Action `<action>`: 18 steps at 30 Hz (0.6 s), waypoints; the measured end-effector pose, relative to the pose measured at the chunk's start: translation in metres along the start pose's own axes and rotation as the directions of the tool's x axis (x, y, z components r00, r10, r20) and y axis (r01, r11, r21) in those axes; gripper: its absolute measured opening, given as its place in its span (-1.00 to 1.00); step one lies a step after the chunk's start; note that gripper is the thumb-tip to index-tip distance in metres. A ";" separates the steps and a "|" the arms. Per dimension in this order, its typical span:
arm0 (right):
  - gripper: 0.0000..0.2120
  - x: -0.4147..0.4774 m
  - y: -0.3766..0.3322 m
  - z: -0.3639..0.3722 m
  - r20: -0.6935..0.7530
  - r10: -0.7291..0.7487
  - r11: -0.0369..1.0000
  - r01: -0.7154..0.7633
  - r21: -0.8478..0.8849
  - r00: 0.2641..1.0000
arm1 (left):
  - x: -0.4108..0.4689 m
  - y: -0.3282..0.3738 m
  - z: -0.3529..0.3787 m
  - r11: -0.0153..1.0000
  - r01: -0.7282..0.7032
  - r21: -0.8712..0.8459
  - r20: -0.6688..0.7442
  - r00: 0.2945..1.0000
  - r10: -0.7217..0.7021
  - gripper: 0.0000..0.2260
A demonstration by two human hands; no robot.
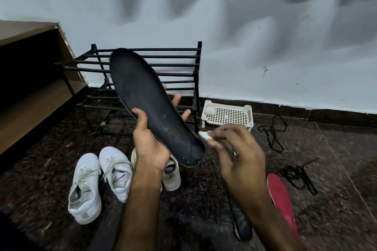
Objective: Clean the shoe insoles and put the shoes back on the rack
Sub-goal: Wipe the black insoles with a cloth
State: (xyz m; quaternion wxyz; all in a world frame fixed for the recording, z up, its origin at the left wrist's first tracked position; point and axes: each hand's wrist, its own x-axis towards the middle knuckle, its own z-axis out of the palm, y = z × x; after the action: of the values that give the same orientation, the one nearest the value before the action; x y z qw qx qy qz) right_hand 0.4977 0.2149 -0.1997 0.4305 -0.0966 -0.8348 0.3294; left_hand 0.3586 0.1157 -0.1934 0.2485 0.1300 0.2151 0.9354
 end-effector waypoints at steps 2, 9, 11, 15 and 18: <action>-0.83 0.006 -0.007 0.017 0.164 -0.130 0.985 0.146 -0.089 0.978 | -0.002 -0.010 0.007 0.999 0.049 0.006 -0.014 0.999 -0.049 -0.41; -0.84 -0.045 0.043 0.020 0.458 -0.162 0.907 0.315 -0.280 0.874 | 0.013 -0.010 -0.009 1.000 0.013 -0.010 -0.096 0.995 -0.014 -0.46; -0.89 -0.058 0.069 0.015 0.451 -0.058 0.942 0.198 -0.270 0.891 | 0.019 -0.011 -0.019 0.999 0.031 0.026 -0.120 0.992 -0.027 -0.47; -0.90 -0.075 0.122 0.004 0.106 0.478 0.875 -0.483 0.037 0.872 | 0.029 -0.039 -0.053 0.922 0.219 0.318 -0.407 0.910 -0.076 -0.47; -0.90 -0.093 0.155 -0.007 0.169 0.799 0.486 -0.784 0.386 0.578 | 0.027 -0.083 -0.109 0.697 0.439 0.567 -0.551 0.831 -0.075 -0.49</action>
State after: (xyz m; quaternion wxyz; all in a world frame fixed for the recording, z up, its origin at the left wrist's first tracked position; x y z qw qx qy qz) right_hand 0.5407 0.2953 -0.3560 0.2542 -0.3794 -0.5972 0.6594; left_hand 0.3318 0.1576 -0.3231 0.2547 -0.0619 0.6097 0.7481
